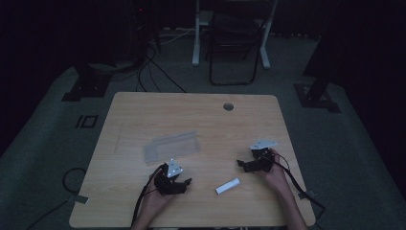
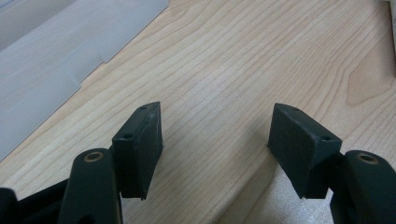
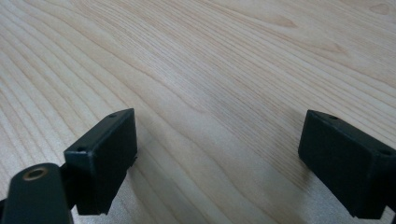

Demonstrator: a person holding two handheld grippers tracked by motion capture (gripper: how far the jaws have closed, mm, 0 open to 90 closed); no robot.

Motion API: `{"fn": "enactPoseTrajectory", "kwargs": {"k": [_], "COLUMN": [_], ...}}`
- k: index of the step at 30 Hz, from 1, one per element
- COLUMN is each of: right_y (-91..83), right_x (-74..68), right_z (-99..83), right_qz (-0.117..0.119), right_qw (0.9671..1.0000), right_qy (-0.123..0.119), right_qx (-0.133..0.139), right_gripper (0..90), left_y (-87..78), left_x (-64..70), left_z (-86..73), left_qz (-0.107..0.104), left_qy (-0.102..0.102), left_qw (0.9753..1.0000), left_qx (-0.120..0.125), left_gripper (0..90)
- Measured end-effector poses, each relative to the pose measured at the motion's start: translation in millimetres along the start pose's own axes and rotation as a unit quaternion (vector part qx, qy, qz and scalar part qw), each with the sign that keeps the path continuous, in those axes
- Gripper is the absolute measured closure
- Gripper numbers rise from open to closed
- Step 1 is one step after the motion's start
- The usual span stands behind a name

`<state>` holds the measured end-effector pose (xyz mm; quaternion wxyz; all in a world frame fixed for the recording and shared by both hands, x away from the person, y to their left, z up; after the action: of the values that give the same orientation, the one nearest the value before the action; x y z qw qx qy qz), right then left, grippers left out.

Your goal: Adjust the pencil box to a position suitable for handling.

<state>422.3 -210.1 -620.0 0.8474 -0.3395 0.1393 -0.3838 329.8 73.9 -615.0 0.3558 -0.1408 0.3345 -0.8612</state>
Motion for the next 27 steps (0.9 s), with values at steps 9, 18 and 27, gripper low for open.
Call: {"fn": "enactPoseTrajectory", "kwargs": {"k": [9, 18, 27], "right_y": [0.0, 0.0, 0.0], "right_x": [0.0, 0.0, 0.1], "right_z": [0.0, 0.1, 0.0], "right_qz": [0.000, 0.000, 0.000], "right_qw": [1.0000, 1.0000, 1.0000], "right_qy": [0.000, 0.001, 0.000], "right_qx": [0.000, 0.000, 0.000], "right_gripper": [11.5, 11.6, 11.5], "left_y": [0.1, -0.7, -6.5], "left_x": [-0.4, 0.1, 10.7], "left_z": [0.2, 1.0, 9.5], "left_qz": [0.001, 0.004, -0.013], "left_qy": [0.000, 0.001, 0.007], "left_qw": [1.0000, 1.0000, 0.9997], "left_qx": [0.000, 0.005, 0.018], "left_gripper": [35.6, 44.6, 45.1]}}
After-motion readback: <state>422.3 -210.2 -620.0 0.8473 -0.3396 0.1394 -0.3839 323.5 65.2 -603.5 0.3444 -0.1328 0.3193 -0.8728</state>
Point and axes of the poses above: each handheld gripper's, and its own axes: y roughly forward along the jaws, z roughly out of its top, x roughly to its right, the point moved 8 cm from there along y, roughly forward along the jaws, and after that the axes turned 2 degrees about -z, right-handed, at the moved point
